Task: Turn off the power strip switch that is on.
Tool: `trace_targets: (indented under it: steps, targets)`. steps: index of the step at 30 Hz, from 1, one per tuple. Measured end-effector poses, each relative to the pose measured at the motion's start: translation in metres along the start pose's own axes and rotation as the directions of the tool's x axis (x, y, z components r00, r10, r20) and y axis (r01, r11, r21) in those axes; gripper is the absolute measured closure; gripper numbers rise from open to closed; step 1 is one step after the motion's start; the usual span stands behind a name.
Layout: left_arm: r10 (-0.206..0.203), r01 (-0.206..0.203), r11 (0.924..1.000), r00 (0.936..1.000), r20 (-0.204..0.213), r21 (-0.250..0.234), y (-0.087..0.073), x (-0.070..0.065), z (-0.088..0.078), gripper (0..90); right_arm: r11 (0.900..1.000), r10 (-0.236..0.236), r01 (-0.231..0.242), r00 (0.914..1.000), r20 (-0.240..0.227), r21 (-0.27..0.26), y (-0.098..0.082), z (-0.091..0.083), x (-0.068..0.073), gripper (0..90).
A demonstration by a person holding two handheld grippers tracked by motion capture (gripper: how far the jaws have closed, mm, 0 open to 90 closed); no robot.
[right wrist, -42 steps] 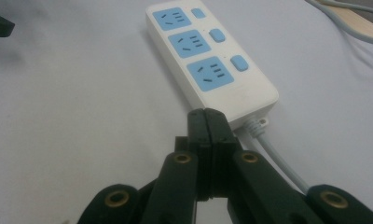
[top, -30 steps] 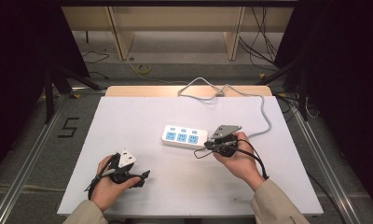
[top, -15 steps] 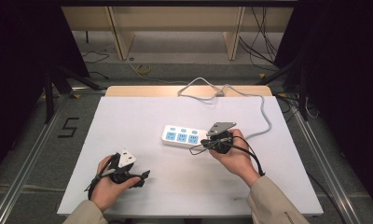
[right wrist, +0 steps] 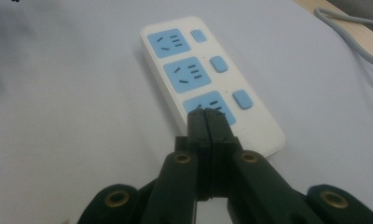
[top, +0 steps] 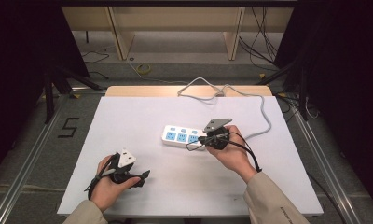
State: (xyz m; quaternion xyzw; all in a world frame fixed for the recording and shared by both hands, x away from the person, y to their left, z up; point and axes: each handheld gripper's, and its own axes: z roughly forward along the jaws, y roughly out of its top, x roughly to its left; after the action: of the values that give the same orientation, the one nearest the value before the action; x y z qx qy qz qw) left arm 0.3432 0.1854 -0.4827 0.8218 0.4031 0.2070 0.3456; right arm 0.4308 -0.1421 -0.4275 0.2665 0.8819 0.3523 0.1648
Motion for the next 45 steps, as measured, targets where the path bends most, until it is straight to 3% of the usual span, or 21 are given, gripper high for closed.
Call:
trace_targets:
  steps: [45]
  targets:
    - [0.0, 0.0, 1.0, 1.0, -0.001, -0.003, 0.0, 0.0, 0.0, 15.2, 0.999, -0.011, 0.011, 0.9999, -0.012, 0.038, 0.024, 0.027, -0.006, 90.0]
